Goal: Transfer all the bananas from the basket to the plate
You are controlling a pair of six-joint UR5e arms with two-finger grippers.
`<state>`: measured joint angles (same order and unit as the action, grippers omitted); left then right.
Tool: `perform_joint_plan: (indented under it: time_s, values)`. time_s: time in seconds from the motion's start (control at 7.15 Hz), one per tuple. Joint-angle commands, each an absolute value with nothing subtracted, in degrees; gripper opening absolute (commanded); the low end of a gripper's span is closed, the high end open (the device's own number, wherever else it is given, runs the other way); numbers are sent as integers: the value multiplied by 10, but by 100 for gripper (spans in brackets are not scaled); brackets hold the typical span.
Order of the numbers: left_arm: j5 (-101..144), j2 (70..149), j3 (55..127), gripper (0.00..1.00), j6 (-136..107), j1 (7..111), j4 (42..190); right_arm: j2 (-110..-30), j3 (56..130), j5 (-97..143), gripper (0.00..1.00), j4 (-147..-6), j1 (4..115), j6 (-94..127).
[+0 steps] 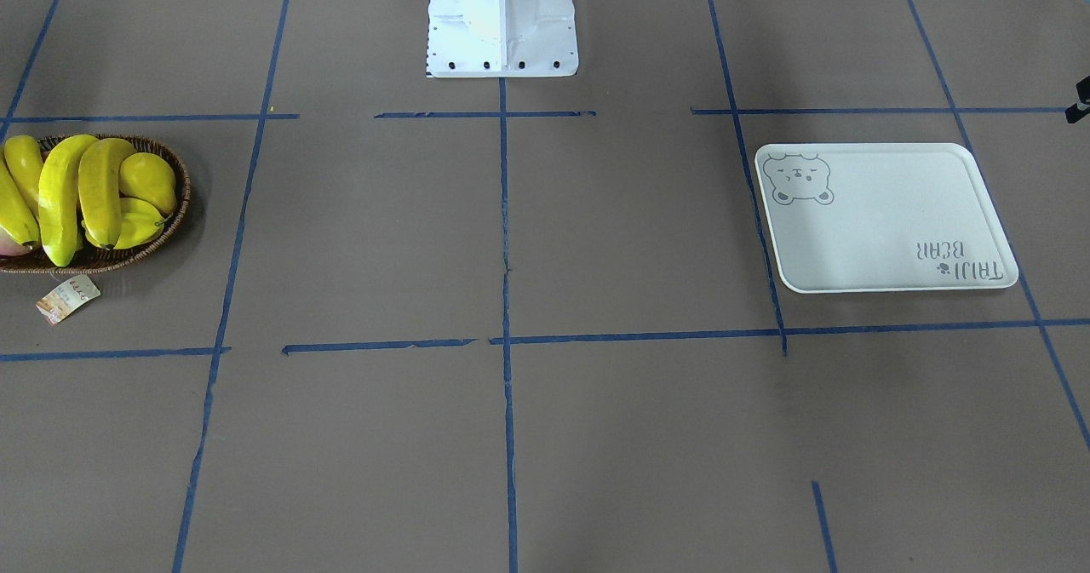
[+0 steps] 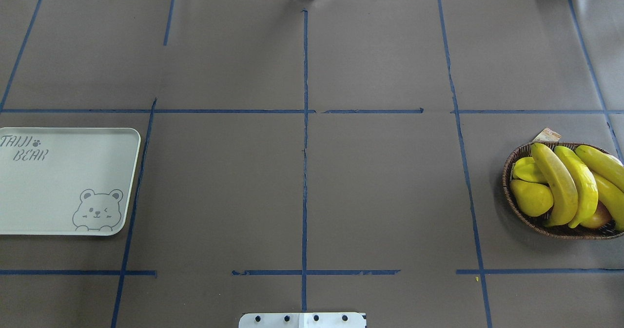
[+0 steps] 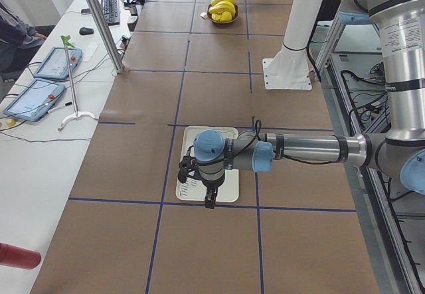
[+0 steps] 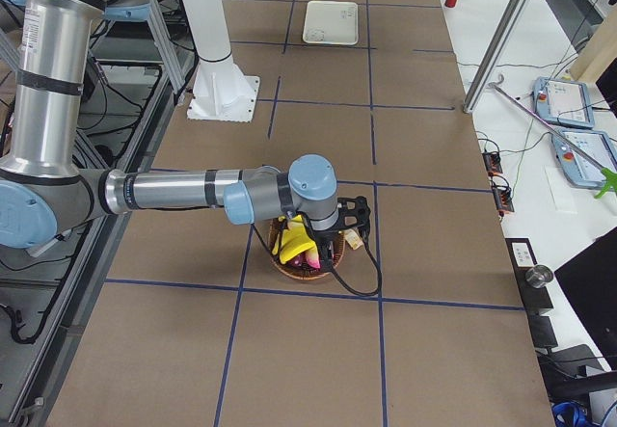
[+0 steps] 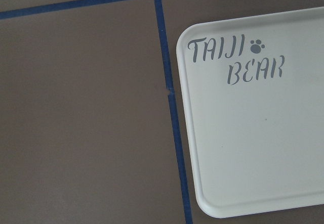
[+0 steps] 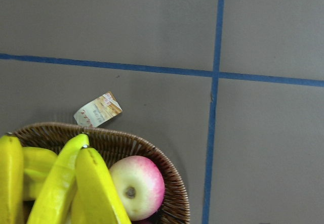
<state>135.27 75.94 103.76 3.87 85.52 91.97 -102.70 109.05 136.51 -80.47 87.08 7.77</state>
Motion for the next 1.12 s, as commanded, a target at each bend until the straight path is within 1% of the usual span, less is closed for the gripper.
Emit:
perform_joint_plan:
  time_s: [0.0, 0.42, 0.7, 0.98]
  values:
    - [1354, 759, 1033, 100, 40, 855, 919, -1027, 1140, 1421, 100, -801, 867, 114]
    - [1354, 759, 1033, 100, 40, 854, 920, -1013, 1142, 1419, 100, -775, 815, 113]
    - [1354, 760, 1029, 100, 36, 841, 920, -1012, 1173, 1391, 100, -761, 765, 196]
    - [1354, 760, 1029, 100, 36, 840, 920, -1013, 1200, 1345, 99, -760, 711, 227]
